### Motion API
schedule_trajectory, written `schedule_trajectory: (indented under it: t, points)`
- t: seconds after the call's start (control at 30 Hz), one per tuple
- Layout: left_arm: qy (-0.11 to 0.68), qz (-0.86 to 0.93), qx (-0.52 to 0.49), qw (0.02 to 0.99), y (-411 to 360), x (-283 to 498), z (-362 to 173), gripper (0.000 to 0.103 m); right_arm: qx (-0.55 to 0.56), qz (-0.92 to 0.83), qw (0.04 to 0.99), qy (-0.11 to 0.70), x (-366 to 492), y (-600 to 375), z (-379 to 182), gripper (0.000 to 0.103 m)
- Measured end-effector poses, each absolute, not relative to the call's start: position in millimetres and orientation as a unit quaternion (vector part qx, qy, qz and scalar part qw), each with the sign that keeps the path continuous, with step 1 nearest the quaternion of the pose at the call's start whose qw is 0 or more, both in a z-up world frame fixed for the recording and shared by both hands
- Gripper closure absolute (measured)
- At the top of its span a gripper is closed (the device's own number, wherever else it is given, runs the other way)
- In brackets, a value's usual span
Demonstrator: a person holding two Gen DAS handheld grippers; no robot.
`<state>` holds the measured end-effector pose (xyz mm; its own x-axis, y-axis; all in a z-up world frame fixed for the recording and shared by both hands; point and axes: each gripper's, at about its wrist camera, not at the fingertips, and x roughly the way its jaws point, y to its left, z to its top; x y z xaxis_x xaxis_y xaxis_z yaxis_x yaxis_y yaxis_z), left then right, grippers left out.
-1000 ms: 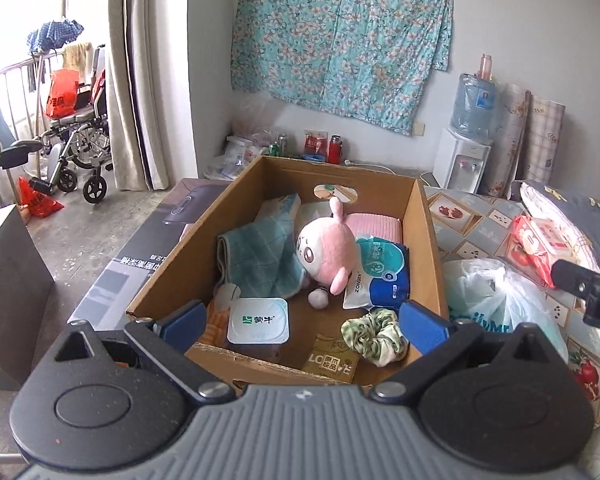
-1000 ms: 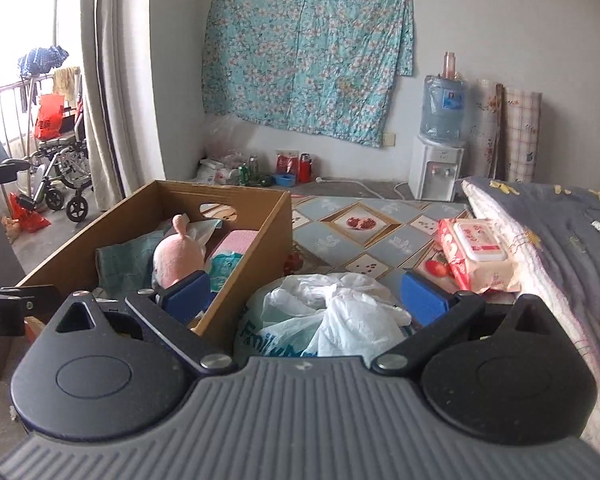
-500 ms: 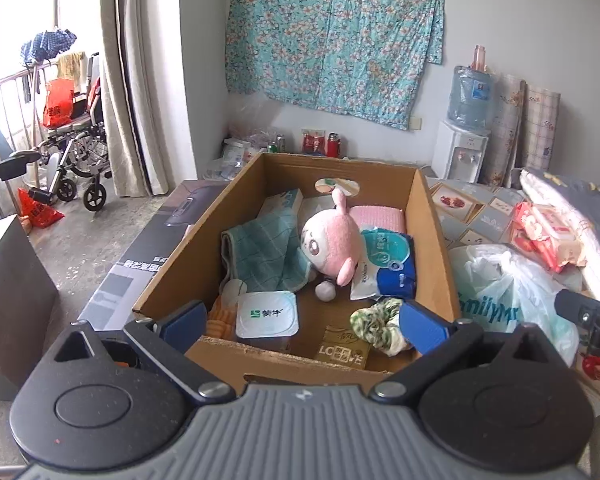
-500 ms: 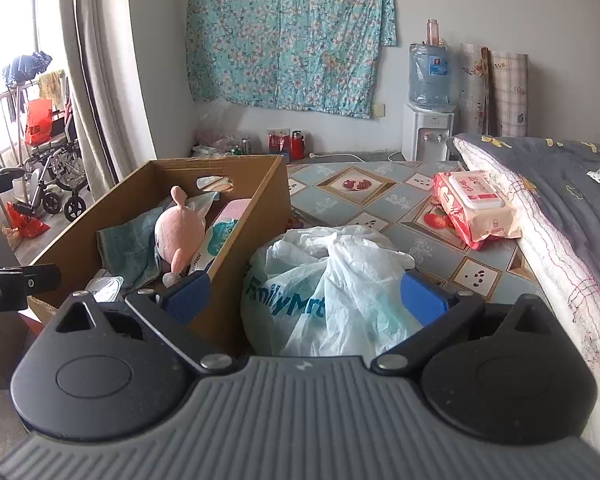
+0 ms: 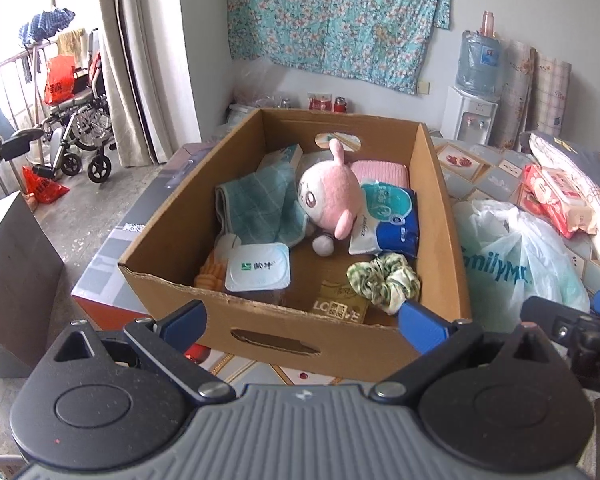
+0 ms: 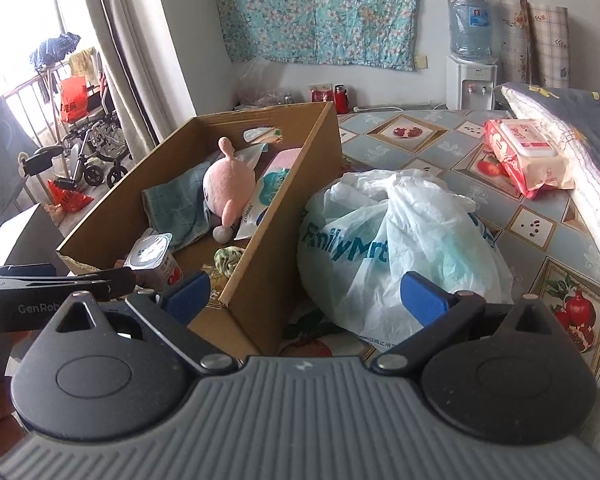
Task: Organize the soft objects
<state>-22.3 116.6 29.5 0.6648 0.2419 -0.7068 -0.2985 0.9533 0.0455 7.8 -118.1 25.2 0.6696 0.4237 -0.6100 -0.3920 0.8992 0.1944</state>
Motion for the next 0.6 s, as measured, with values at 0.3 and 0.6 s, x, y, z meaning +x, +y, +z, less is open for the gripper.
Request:
schedule_trajectory:
  t: [0.3,0.6]
  points:
    - [0.401,0.137,-0.035,0.905,113.7,-21.8,20.4,0.000,0.000,0.215,0.913,0.347,10.3,-109.7,18.6,0.001]
    - [0.398,0.139,-0.037,0.906,114.5,-22.1,21.9,0.000,-0.019,0.213,0.913,0.348,10.1,-104.0,14.5,0.001]
